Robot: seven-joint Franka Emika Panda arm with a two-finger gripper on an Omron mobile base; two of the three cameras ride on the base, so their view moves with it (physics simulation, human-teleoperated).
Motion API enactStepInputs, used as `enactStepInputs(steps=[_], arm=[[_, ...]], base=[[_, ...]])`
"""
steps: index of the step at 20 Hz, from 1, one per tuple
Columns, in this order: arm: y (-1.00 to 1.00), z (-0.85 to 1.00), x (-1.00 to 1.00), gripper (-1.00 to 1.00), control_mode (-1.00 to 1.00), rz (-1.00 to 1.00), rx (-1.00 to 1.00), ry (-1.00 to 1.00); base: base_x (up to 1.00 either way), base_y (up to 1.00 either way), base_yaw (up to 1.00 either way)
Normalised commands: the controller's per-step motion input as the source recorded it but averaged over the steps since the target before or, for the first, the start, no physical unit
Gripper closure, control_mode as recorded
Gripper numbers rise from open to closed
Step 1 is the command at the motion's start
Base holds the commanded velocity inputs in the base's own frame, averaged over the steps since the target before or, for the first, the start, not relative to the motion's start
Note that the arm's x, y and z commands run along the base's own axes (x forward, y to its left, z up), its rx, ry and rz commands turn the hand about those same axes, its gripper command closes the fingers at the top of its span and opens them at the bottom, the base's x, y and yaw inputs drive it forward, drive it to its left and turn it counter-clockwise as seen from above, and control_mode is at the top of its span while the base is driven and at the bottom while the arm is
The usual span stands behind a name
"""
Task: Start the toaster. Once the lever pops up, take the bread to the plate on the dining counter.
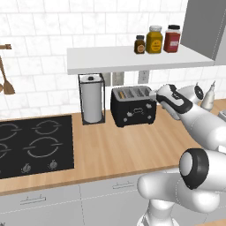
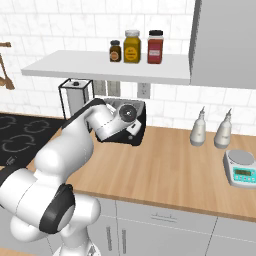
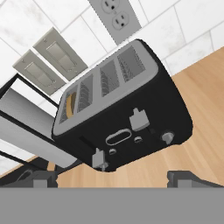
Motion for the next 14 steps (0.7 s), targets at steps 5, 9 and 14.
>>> enactStepInputs(steps=[5,9,14], arm=[[0.0,0.0,0.0,-1.0,-1.0,0.0,0.0,0.0],[0.0,0.0,0.0,-1.0,-1.0,0.0,0.0,0.0],[0.0,0.0,0.0,-1.0,-1.0,0.0,0.0,0.0]], base=[[0.0,0.0,0.0],[0.0,0.0,0.0],[0.0,0.0,0.0]])
